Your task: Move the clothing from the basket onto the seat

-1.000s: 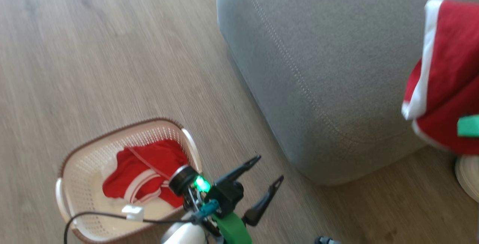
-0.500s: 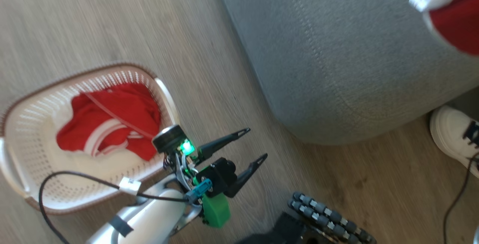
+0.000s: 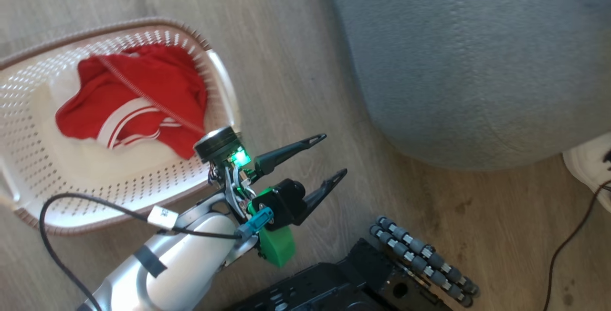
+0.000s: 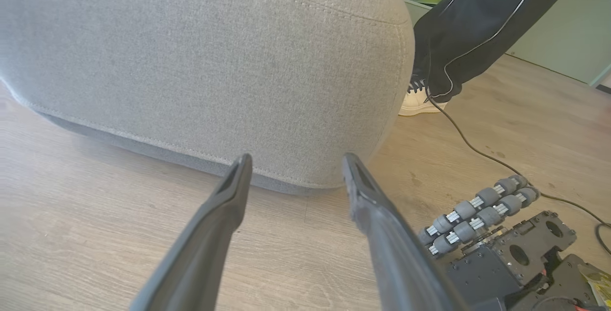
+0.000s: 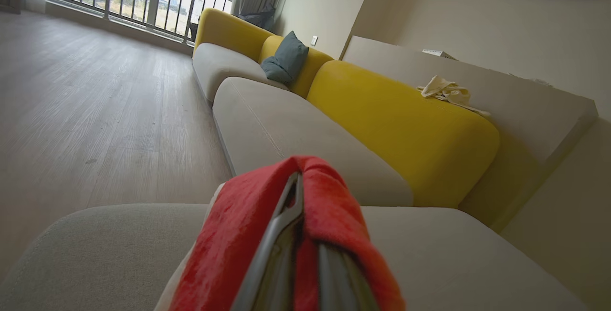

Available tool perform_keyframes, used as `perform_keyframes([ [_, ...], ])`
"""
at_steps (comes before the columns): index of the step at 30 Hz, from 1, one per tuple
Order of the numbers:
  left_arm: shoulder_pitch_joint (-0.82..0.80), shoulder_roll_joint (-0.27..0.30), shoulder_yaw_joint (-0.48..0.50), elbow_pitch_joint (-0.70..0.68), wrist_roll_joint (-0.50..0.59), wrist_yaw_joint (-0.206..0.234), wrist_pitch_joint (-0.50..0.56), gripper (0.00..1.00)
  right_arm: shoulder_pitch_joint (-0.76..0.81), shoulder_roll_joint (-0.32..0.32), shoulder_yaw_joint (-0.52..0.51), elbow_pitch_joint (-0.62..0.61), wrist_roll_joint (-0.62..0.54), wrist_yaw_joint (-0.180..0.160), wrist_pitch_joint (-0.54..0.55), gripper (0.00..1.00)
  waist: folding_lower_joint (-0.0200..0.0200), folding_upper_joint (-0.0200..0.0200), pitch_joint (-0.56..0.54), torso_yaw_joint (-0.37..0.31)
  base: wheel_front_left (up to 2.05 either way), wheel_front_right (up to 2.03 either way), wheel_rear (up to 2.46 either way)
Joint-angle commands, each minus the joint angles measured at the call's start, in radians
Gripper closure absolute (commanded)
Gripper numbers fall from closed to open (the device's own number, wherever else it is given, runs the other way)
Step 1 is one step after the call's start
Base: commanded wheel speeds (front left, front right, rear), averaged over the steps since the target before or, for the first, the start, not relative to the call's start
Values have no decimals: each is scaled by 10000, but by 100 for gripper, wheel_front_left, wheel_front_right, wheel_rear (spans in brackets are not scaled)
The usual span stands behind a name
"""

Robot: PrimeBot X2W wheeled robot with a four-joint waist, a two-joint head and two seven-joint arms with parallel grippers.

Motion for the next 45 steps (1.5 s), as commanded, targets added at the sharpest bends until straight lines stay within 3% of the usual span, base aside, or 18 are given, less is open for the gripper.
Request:
perform_keyframes([
  [1, -42, -56, 253, -378, 106, 27, -51, 0, -317, -436, -188, 68, 216, -4, -21, 100, 0, 0, 242, 346, 0, 0, 0],
  [8, -205, -250, 273, -444, 202, 110, -51, 0, -1140, -831, -218, 2264, 288, -4, -21, 100, 0, 0, 467, 888, 0, 0, 0],
  [14, -258, -464, 243, -388, 202, 115, -51, 0, -1601, -983, 878, 4738, 795, -4, -21, 100, 0, 0, 437, 1163, 0, 0, 0],
  [19, -250, -653, 246, -368, 152, 108, -51, 0, -1850, -1233, 1590, 5637, 1267, -4, -21, 100, 0, 0, 229, 1294, 0, 0, 0],
  [20, -241, -679, 260, -365, 142, 108, -51, 0, -1862, -1287, 1665, 5707, 1357, -4, -21, 91, 0, 0, 176, 1306, 0, 0, 0],
  [21, -231, -698, 274, -359, 136, 107, -51, 0, -1858, -1342, 1753, 5746, 1407, -4, -21, 58, 0, 0, 122, 1308, 0, 0, 0],
  [22, -218, -711, 286, -351, 133, 106, -51, 0, -1835, -1388, 1834, 5745, 1424, -4, -21, 2, 0, 0, 54, 1305, 0, 0, 0],
  [31, 4, -847, 269, -180, 103, 79, -51, 0, -1499, -1508, 2288, 5880, 1725, -4, -21, 0, 0, 0, -740, 1244, 0, 0, 0],
  [45, 1163, -1668, 743, -58, -413, 32, -51, 0, -636, -1646, 4238, 6906, 1953, -4, 62, 0, 0, 0, -3454, 1428, 0, 0, 0],
])
